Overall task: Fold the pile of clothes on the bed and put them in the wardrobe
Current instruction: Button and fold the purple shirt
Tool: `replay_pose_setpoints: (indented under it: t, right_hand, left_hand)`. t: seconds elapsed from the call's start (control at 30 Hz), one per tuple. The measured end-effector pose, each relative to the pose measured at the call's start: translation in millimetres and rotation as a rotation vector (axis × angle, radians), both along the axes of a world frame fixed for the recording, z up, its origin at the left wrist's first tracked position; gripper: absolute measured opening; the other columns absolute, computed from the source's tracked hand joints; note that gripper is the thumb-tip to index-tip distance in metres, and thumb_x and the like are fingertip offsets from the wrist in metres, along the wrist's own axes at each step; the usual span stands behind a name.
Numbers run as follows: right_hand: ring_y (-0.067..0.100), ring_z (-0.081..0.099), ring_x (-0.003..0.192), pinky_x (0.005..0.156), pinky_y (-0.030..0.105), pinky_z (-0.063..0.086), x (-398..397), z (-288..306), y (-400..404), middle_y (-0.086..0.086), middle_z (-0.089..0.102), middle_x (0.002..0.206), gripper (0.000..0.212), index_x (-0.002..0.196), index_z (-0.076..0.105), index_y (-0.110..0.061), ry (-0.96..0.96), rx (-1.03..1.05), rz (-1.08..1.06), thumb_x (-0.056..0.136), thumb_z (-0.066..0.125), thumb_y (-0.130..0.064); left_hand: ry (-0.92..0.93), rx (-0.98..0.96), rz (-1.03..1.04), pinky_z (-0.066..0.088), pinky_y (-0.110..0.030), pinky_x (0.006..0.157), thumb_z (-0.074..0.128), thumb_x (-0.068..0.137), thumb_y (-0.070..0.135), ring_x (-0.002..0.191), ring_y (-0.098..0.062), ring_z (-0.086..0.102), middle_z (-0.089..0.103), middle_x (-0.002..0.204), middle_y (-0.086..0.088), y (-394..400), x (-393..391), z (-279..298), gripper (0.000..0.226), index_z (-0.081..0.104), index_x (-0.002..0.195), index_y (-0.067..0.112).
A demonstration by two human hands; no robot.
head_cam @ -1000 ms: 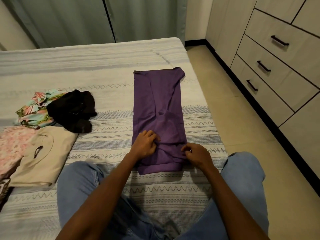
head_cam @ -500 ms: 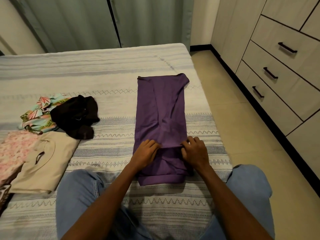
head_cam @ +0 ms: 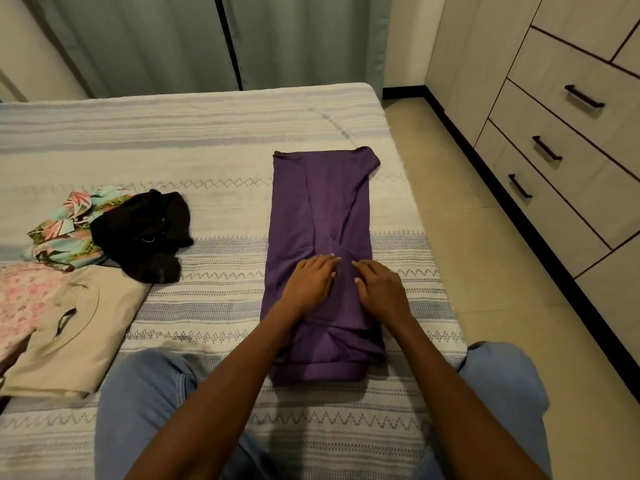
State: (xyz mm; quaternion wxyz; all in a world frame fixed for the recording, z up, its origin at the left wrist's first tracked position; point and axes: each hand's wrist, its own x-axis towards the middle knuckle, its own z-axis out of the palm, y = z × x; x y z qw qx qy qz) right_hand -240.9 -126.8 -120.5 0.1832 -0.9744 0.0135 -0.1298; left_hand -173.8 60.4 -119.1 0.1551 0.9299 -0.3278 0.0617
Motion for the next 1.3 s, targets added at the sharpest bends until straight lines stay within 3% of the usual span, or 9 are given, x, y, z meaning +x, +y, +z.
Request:
replay_pose_setpoints:
  t: [0.13,0.23,0.33,0.47,0.57,0.77,1.0,1.13,1.3]
  right_hand:
    - [0.028,0.026,0.149,0.117,0.05,0.024,16.7,-26.6,3.7,0.004,0.028,0.162,0.061,0.155,0.031,-0.02,0.3,-0.104,0.087,0.101,0.039,-0.047]
    - [0.029,0.044,0.14,0.11,0.055,0.035,13.7,-44.9,4.7,0.004,0.043,0.154,0.065,0.147,0.048,-0.02,0.29,-0.163,0.102,0.096,0.029,-0.056]
    - [0.025,0.055,0.129,0.102,0.048,0.045,14.7,-48.2,0.9,0.0,0.058,0.141,0.061,0.136,0.06,-0.023,0.158,-0.133,0.089,0.094,0.033,-0.058]
    - [0.026,0.063,0.108,0.089,0.04,0.049,44.8,-27.9,-13.3,0.0,0.07,0.116,0.044,0.12,0.069,-0.022,-0.07,0.157,0.017,0.096,0.043,-0.048]
    - [0.029,0.063,0.101,0.086,0.041,0.051,87.9,-15.8,-31.0,0.004,0.071,0.111,0.037,0.117,0.069,-0.019,-0.073,0.272,-0.043,0.097,0.046,-0.039]
    - [0.026,0.06,0.115,0.093,0.034,0.046,192.1,8.9,-72.3,0.005,0.065,0.128,0.032,0.129,0.064,-0.018,0.126,0.502,-0.117,0.099,0.053,-0.023]
    - [0.027,0.068,0.098,0.092,0.049,0.053,314.1,-2.9,-125.4,-0.001,0.073,0.108,0.033,0.115,0.065,-0.03,0.234,0.753,-0.303,0.086,0.05,-0.025]
    - [0.029,0.072,0.078,0.085,0.054,0.057,374.2,-19.2,-147.3,0.001,0.073,0.092,0.044,0.118,0.063,-0.022,0.219,0.967,-0.432,0.076,0.05,-0.024]
    - [0.026,0.063,0.049,0.068,0.051,0.062,414.4,-8.6,-151.1,0.008,0.069,0.065,0.029,0.1,0.065,-0.014,0.255,0.996,-0.409,0.088,0.065,-0.041]
  left_hand:
    - [0.077,0.292,0.037,-0.001,-0.048,0.122,-0.001,0.094,0.056,0.153,-0.027,0.01,0.017,0.165,-0.005,-20.9,15.3,-11.4,0.078,0.021,0.157,0.015]
    - [0.164,0.387,0.101,-0.013,-0.048,0.121,-0.017,0.083,0.067,0.154,-0.026,-0.002,0.001,0.166,0.0,-13.5,17.9,-29.6,0.092,0.002,0.159,0.019]
    - [0.102,0.341,0.093,-0.007,-0.049,0.12,-0.01,0.092,0.069,0.152,-0.03,0.015,0.023,0.163,-0.004,-7.9,18.5,-38.6,0.089,0.021,0.157,0.017]
    - [-0.054,0.07,0.119,0.022,-0.046,0.117,0.027,0.104,0.051,0.132,-0.028,0.049,0.062,0.129,-0.001,-15.8,35.8,-30.7,0.054,0.063,0.126,0.017]
    - [-0.075,-0.037,0.158,0.038,-0.038,0.099,0.038,0.104,0.039,0.11,-0.023,0.057,0.064,0.116,0.0,-29.3,60.8,-14.1,0.035,0.063,0.117,0.019]
    - [-0.036,-0.133,0.243,0.043,-0.041,0.064,0.054,0.088,0.011,0.076,-0.036,0.06,0.067,0.093,-0.01,-69.5,139.9,11.2,0.015,0.067,0.095,0.009]
    - [0.151,-0.21,0.243,0.048,-0.04,0.071,0.05,0.099,0.021,0.091,-0.033,0.063,0.069,0.104,-0.011,-123.5,227.8,20.7,0.02,0.065,0.104,0.01]
    - [0.141,-0.076,0.241,0.047,-0.043,0.072,0.057,0.097,0.041,0.093,-0.033,0.06,0.063,0.107,-0.012,-147.8,270.2,3.2,0.033,0.06,0.102,0.009]
    - [0.128,0.045,0.357,0.048,-0.043,0.08,0.051,0.098,0.049,0.1,-0.032,0.059,0.059,0.116,-0.011,-171.0,299.5,-15.0,0.043,0.053,0.115,0.01]
